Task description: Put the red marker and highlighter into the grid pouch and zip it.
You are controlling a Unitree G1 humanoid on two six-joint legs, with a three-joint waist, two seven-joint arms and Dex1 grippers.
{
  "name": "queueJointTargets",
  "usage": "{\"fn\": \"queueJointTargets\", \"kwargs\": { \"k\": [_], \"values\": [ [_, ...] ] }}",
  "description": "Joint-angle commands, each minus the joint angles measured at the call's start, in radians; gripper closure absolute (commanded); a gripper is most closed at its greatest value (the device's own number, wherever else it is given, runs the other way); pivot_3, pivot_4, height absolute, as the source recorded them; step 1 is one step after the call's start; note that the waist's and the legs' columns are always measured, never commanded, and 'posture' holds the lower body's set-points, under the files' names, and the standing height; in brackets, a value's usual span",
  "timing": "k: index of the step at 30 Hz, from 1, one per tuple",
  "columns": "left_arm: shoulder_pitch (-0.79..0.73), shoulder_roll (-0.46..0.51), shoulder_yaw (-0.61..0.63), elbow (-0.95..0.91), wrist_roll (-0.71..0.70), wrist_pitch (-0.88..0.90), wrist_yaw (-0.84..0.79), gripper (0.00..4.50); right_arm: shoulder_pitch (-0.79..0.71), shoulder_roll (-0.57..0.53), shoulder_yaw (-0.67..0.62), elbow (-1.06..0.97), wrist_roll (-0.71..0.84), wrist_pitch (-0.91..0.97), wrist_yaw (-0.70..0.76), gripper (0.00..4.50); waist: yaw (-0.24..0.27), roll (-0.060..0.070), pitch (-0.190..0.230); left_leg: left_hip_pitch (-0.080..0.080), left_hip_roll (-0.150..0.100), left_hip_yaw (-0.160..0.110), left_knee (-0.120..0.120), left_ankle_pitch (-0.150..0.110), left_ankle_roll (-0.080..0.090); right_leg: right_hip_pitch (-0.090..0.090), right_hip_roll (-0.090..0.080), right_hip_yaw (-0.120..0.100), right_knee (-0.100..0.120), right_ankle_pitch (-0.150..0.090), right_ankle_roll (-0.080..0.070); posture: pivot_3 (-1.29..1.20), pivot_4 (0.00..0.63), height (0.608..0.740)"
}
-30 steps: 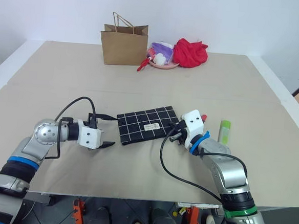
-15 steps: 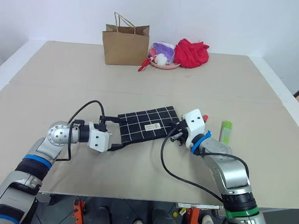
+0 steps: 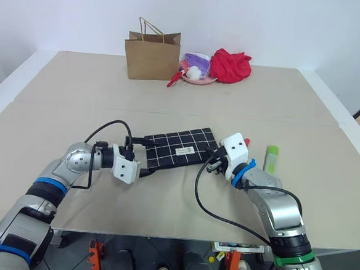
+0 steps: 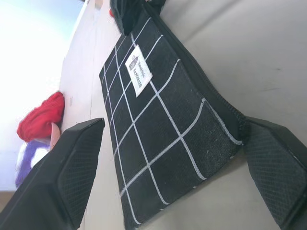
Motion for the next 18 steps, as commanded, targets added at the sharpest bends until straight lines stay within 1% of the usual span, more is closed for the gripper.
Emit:
{"fn": "queueJointTargets", "kwargs": {
  "k": [1, 8, 11, 13, 14, 15, 16, 17, 18],
  "values": [
    [0.009, -0.009, -0.008, 0.000, -0.073, 0.067, -0.068, 0.00, -0.003, -0.003, -0.014, -0.055, -0.001, -0.021, 0.004, 4.47, 0.000, 0.000, 0.000, 0.000, 0.000, 0.000, 0.000, 0.000, 0.000, 0.000, 0.000, 0.000, 0.000, 0.000, 0.000, 0.00, 0.150, 0.740],
    [0.018, -0.015, -0.023, 0.001, -0.120, 0.118, -0.157, 0.00, 0.002, 0.003, -0.004, -0.063, -0.005, -0.024, 0.006, 4.47, 0.000, 0.000, 0.000, 0.000, 0.000, 0.000, -0.001, 0.000, 0.000, 0.000, 0.000, 0.000, 0.000, -0.001, 0.000, 0.00, 0.150, 0.740],
    [0.018, -0.026, -0.040, -0.012, -0.150, 0.116, -0.218, 0.84, 0.004, -0.001, -0.006, -0.061, -0.006, -0.026, 0.011, 4.50, -0.001, 0.000, 0.000, 0.000, 0.000, 0.000, -0.001, 0.000, 0.000, 0.000, 0.000, 0.000, 0.000, -0.002, 0.000, 0.00, 0.150, 0.740],
    [0.015, -0.029, -0.044, -0.014, -0.140, 0.109, -0.224, 1.80, 0.004, -0.004, -0.010, -0.062, -0.006, -0.025, 0.012, 4.50, 0.000, 0.000, 0.000, -0.001, 0.000, 0.000, -0.001, 0.000, 0.000, 0.000, 0.000, 0.000, 0.000, -0.002, 0.000, 0.00, 0.150, 0.740],
    [0.015, -0.032, -0.044, -0.013, -0.142, 0.110, -0.232, 2.03, 0.004, -0.005, -0.011, -0.062, -0.006, -0.024, 0.013, 4.50, 0.000, 0.000, 0.000, -0.001, 0.000, 0.000, -0.001, 0.000, 0.000, 0.000, 0.000, 0.000, 0.000, -0.002, 0.000, 0.00, 0.150, 0.740],
    [0.017, -0.034, -0.043, -0.014, -0.144, 0.111, -0.238, 2.66, 0.005, -0.005, -0.011, -0.064, -0.006, -0.024, 0.013, 4.50, 0.000, 0.000, 0.000, -0.001, 0.000, 0.000, -0.001, 0.000, 0.000, 0.000, 0.000, 0.000, 0.000, -0.002, 0.000, 0.00, 0.150, 0.740],
    [0.014, -0.037, -0.046, -0.009, -0.141, 0.105, -0.243, 2.99, 0.005, -0.005, -0.011, -0.064, -0.007, -0.023, 0.013, 4.50, 0.000, 0.000, 0.000, -0.001, 0.000, 0.000, -0.001, 0.000, 0.000, 0.000, 0.000, 0.000, 0.000, -0.002, 0.000, 0.00, 0.150, 0.740],
    [0.012, -0.038, -0.048, -0.008, -0.138, 0.101, -0.246, 3.52, 0.007, -0.006, -0.011, -0.066, -0.007, -0.022, 0.013, 4.50, 0.000, 0.000, 0.000, -0.001, 0.000, 0.000, -0.001, 0.000, 0.000, 0.000, 0.000, 0.000, 0.000, -0.002, 0.000, 0.00, 0.150, 0.740],
    [0.009, -0.038, -0.050, -0.004, -0.131, 0.094, -0.244, 3.95, 0.009, -0.006, -0.011, -0.069, -0.008, -0.021, 0.012, 4.50, 0.000, 0.000, 0.000, -0.001, 0.000, 0.000, -0.001, 0.000, 0.000, 0.000, 0.000, 0.000, 0.000, -0.002, 0.000, 0.00, 0.150, 0.740]
  ]
}}
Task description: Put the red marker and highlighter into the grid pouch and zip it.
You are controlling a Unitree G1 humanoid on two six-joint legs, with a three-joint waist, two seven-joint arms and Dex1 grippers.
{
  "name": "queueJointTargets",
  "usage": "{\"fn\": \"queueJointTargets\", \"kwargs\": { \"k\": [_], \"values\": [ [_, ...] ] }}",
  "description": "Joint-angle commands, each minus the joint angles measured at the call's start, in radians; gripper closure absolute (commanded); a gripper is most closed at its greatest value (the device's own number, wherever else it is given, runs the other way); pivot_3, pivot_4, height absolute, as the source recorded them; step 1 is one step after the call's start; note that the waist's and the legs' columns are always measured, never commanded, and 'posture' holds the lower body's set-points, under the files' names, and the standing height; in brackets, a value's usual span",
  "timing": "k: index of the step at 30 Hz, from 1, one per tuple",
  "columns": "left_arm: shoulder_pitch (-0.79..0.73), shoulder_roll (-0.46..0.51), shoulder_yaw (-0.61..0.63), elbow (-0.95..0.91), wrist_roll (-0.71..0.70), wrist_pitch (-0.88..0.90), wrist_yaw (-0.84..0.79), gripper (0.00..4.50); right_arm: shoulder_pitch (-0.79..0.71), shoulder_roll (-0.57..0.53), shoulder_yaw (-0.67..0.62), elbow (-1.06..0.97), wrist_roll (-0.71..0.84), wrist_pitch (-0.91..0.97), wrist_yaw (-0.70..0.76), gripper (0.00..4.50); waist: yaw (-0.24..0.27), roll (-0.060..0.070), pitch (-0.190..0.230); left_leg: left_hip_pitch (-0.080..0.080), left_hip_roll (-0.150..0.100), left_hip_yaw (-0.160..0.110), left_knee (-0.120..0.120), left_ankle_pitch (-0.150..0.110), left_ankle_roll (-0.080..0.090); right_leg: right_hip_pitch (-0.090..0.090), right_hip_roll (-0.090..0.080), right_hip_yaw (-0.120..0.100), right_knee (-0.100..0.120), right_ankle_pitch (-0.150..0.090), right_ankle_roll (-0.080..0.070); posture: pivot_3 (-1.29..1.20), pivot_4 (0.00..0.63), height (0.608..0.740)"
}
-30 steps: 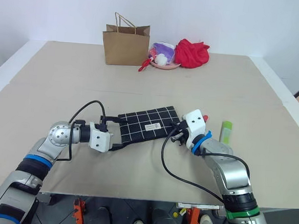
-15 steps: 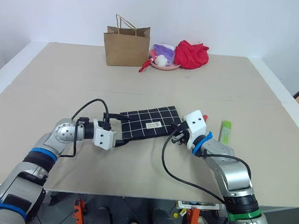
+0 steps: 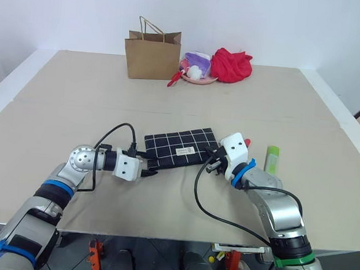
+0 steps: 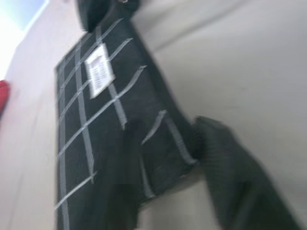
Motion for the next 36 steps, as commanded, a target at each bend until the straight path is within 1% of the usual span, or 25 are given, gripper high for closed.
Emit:
{"fn": "queueJointTargets", "kwargs": {
  "k": [1, 3, 6, 10, 14, 18, 24, 31, 36],
  "values": [
    [0.002, -0.003, -0.018, 0.005, 0.021, -0.019, -0.018, 4.48, 0.002, -0.007, -0.013, -0.052, -0.001, -0.014, 0.005, 4.50, 0.000, 0.000, 0.000, 0.000, 0.000, 0.000, 0.000, 0.000, 0.000, 0.000, 0.000, 0.000, 0.000, 0.000, 0.000, 0.00, 0.150, 0.740],
    [-0.003, -0.002, -0.017, 0.006, 0.022, -0.022, -0.020, 4.48, 0.005, -0.007, -0.013, -0.056, -0.001, -0.013, 0.005, 4.50, 0.000, 0.000, 0.000, 0.000, 0.000, 0.000, 0.000, 0.000, 0.000, 0.000, 0.000, 0.000, 0.000, 0.000, 0.000, 0.00, 0.150, 0.740],
    [-0.009, 0.002, -0.005, -0.017, -0.014, 0.003, -0.046, 4.48, 0.007, -0.009, -0.014, -0.060, -0.002, -0.012, 0.005, 4.50, 0.000, 0.000, 0.000, 0.000, 0.000, 0.000, 0.000, 0.000, 0.000, 0.000, 0.000, 0.000, 0.000, 0.000, 0.000, 0.00, 0.150, 0.740],
    [0.020, 0.030, 0.012, -0.143, -0.088, 0.096, -0.098, 4.48, -0.001, -0.017, -0.026, -0.071, 0.004, -0.016, 0.012, 4.50, -0.002, 0.000, 0.000, -0.001, 0.000, 0.000, 0.000, 0.000, 0.000, -0.001, 0.000, 0.000, 0.000, 0.000, 0.000, 0.00, 0.150, 0.740],
    [0.087, 0.071, 0.051, -0.388, -0.184, 0.331, -0.113, 4.48, -0.015, -0.029, -0.040, -0.091, 0.014, -0.008, 0.022, 4.50, -0.005, 0.000, 0.000, -0.003, 0.000, 0.000, -0.001, 0.000, 0.000, -0.003, 0.000, 0.000, 0.000, -0.001, -0.001, 0.00, 0.150, 0.740],
    [0.160, 0.115, 0.080, -0.563, -0.175, 0.505, -0.066, 4.48, -0.016, -0.032, -0.043, -0.091, 0.014, -0.003, 0.027, 4.50, -0.006, 0.000, 0.000, -0.003, 0.000, 0.000, -0.001, 0.000, 0.000, -0.003, 0.000, 0.000, 0.000, -0.001, -0.001, 0.00, 0.150, 0.740],
    [0.258, 0.112, 0.099, -0.767, -0.164, 0.689, 0.011, 4.48, -0.005, -0.018, -0.034, -0.086, 0.010, -0.006, 0.020, 4.50, -0.006, 0.000, 0.001, -0.003, 0.000, 0.000, -0.001, 0.000, 0.000, -0.003, 0.000, 0.000, 0.000, -0.001, -0.001, 0.00, 0.150, 0.740],
    [0.324, 0.118, 0.111, -0.871, -0.161, 0.792, 0.062, 4.48, 0.026, 0.003, -0.026, -0.038, -0.003, -0.042, 0.017, 4.50, -0.006, 0.000, 0.001, -0.002, 0.000, 0.000, -0.001, 0.000, 0.000, -0.003, 0.000, 0.000, 0.000, -0.001, -0.001, 0.00, 0.150, 0.740],
    [0.331, 0.116, 0.111, -0.868, -0.139, 0.750, 0.074, 4.48, 0.072, 0.005, -0.005, 0.027, -0.025, -0.093, 0.028, 4.50, -0.006, 0.000, 0.001, -0.002, 0.000, 0.000, -0.001, 0.000, 0.000, -0.003, 0.000, 0.000, 0.000, -0.001, -0.002, 0.00, 0.150, 0.740]
  ]
}}
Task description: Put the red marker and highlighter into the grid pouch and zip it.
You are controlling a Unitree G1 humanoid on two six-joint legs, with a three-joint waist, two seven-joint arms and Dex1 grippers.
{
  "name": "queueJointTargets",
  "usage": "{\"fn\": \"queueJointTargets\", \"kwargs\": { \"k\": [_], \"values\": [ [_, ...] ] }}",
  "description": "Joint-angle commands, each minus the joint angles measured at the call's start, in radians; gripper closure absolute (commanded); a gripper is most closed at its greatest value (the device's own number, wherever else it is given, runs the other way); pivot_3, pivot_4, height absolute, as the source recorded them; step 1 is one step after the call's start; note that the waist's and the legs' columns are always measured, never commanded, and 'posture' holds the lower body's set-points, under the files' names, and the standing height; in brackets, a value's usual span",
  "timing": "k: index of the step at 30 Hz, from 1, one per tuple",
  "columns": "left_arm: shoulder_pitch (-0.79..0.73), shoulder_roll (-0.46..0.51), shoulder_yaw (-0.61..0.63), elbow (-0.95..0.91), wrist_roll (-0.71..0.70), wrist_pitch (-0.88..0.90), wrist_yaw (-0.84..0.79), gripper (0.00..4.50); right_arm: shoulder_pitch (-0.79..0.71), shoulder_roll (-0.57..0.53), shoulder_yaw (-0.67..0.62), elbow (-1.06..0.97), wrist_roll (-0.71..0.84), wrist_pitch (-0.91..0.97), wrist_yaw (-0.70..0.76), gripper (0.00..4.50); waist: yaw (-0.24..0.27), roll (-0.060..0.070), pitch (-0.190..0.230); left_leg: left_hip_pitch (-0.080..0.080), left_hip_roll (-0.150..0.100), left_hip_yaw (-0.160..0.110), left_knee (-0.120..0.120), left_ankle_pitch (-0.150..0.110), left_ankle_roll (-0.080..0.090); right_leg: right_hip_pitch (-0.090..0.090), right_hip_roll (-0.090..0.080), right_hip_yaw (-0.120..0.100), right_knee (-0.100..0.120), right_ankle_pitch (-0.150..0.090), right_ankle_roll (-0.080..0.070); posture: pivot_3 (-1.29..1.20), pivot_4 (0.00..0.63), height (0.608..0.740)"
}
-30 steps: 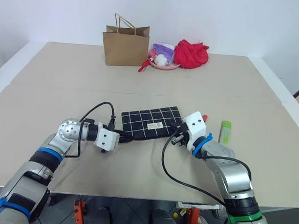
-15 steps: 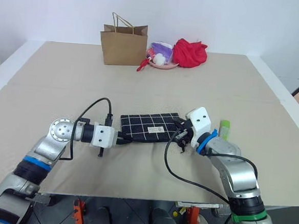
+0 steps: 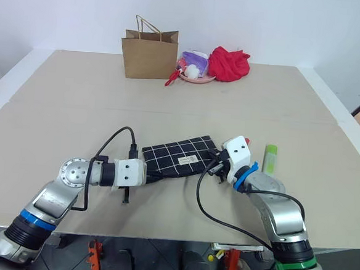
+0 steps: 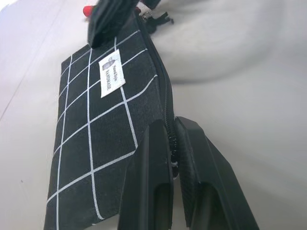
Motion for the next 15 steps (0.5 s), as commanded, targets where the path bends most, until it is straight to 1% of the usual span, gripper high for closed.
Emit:
{"fn": "queueJointTargets", "kwargs": {
  "k": [1, 6, 8, 12, 13, 15],
  "values": [
    [-0.006, 0.003, 0.027, -0.024, 0.019, -0.047, 0.013, 4.48, 0.021, 0.000, 0.017, 0.015, -0.016, -0.045, 0.007, 4.50, 0.000, 0.000, 0.000, 0.000, 0.000, 0.000, 0.000, 0.000, 0.000, 0.000, 0.000, 0.000, 0.000, 0.000, 0.000, 0.00, 0.150, 0.740],
    [-0.001, 0.006, 0.006, 0.025, 0.074, -0.163, 0.010, 4.48, 0.037, 0.008, 0.023, 0.029, -0.025, -0.074, 0.002, 4.50, 0.000, 0.000, 0.000, 0.001, 0.000, 0.000, 0.000, 0.000, 0.000, 0.001, 0.000, 0.000, 0.000, 0.000, 0.000, 0.00, 0.150, 0.740],
    [0.011, 0.006, 0.004, 0.036, 0.070, -0.191, -0.001, 4.48, 0.040, 0.012, 0.021, 0.030, -0.030, -0.081, -0.006, 4.50, 0.000, 0.000, 0.000, 0.001, 0.000, 0.000, 0.000, 0.000, 0.000, 0.001, 0.000, 0.000, 0.000, 0.000, -0.001, 0.00, 0.150, 0.740],
    [0.036, 0.018, 0.004, 0.059, 0.048, -0.249, -0.041, 2.94, 0.038, 0.016, 0.013, 0.028, -0.034, -0.090, -0.013, 4.50, -0.001, 0.000, 0.000, 0.001, 0.000, 0.000, 0.000, 0.000, 0.000, 0.001, 0.000, 0.000, 0.000, 0.000, -0.001, 0.00, 0.150, 0.740],
    [0.039, 0.026, 0.007, 0.074, 0.049, -0.284, -0.053, 2.35, 0.038, 0.014, 0.012, 0.027, -0.035, -0.091, -0.012, 4.50, -0.001, 0.000, 0.000, 0.001, 0.000, 0.000, 0.000, 0.000, 0.000, 0.001, 0.000, 0.000, 0.000, -0.001, -0.001, 0.00, 0.150, 0.740],
    [0.038, 0.043, 0.009, 0.105, 0.060, -0.348, -0.074, 1.54, 0.038, 0.013, 0.011, 0.026, -0.036, -0.092, -0.011, 4.50, 0.000, 0.000, 0.000, 0.001, 0.000, 0.000, 0.000, 0.000, 0.000, 0.001, 0.000, 0.000, 0.000, -0.002, -0.004, 0.00, 0.150, 0.740]
  ]
}}
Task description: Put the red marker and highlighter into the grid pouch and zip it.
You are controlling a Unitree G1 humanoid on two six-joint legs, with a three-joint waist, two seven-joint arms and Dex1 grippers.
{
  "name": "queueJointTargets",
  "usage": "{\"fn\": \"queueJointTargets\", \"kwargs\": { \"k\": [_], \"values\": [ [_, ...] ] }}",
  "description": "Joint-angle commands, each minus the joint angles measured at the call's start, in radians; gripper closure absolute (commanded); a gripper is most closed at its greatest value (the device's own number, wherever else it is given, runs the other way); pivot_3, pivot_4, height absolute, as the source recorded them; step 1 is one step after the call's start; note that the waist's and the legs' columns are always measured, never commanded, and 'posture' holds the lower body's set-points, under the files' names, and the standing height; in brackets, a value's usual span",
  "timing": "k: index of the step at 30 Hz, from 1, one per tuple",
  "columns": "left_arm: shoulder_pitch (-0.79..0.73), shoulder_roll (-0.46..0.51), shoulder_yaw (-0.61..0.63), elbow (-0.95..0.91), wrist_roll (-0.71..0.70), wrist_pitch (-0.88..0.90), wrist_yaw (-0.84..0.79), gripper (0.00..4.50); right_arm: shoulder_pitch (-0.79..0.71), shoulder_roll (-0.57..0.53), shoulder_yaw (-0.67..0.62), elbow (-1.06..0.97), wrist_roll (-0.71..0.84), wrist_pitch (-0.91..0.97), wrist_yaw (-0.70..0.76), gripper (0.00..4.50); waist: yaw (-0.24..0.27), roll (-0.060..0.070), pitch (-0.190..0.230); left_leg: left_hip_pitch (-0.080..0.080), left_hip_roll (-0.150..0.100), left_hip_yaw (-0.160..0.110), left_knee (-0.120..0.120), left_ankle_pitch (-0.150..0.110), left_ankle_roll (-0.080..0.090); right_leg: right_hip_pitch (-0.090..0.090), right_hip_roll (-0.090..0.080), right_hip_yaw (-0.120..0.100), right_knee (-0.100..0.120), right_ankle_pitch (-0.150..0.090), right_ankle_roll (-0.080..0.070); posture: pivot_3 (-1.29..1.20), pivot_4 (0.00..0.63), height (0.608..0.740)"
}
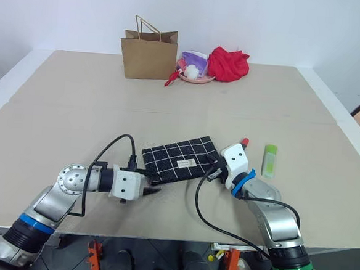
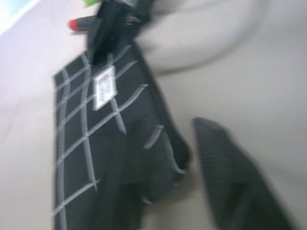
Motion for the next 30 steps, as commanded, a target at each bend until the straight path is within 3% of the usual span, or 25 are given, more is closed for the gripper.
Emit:
{"fn": "queueJointTargets", "kwargs": {
  "k": [1, 2, 11, 30],
  "values": [
    [-0.005, 0.037, 0.015, 0.039, 0.002, -0.121, -0.033, 1.08, 0.004, -0.001, -0.005, -0.003, -0.007, -0.003, -0.001, 4.50, 0.000, 0.000, 0.000, 0.000, 0.000, 0.000, 0.000, 0.000, 0.000, 0.000, 0.000, 0.000, 0.000, 0.000, -0.001, 0.00, 0.150, 0.740],
    [-0.012, 0.044, 0.016, 0.067, 0.013, -0.159, -0.034, 0.70, 0.004, -0.001, -0.005, -0.003, -0.008, -0.004, 0.000, 4.50, 0.000, 0.000, 0.000, 0.000, 0.000, 0.000, 0.000, 0.000, 0.000, 0.000, 0.000, 0.000, 0.000, 0.000, -0.001, 0.00, 0.150, 0.740],
    [-0.141, 0.007, -0.002, 0.365, 0.147, -0.441, 0.076, 0.70, -0.006, 0.006, -0.004, -0.020, -0.014, -0.006, 0.000, 4.50, 0.001, 0.000, 0.000, 0.001, 0.000, 0.000, 0.000, 0.000, 0.000, 0.001, 0.000, 0.000, 0.000, 0.000, -0.001, 0.00, 0.150, 0.740],
    [-0.226, -0.136, -0.082, 0.479, 0.243, -0.460, 0.176, 0.70, -0.005, -0.007, -0.010, -0.052, -0.016, 0.016, 0.004, 4.50, 0.005, 0.000, 0.000, 0.002, 0.000, 0.000, 0.001, 0.000, 0.000, 0.002, 0.000, 0.000, 0.000, 0.003, 0.005, 0.00, 0.150, 0.740]
  ]
}}
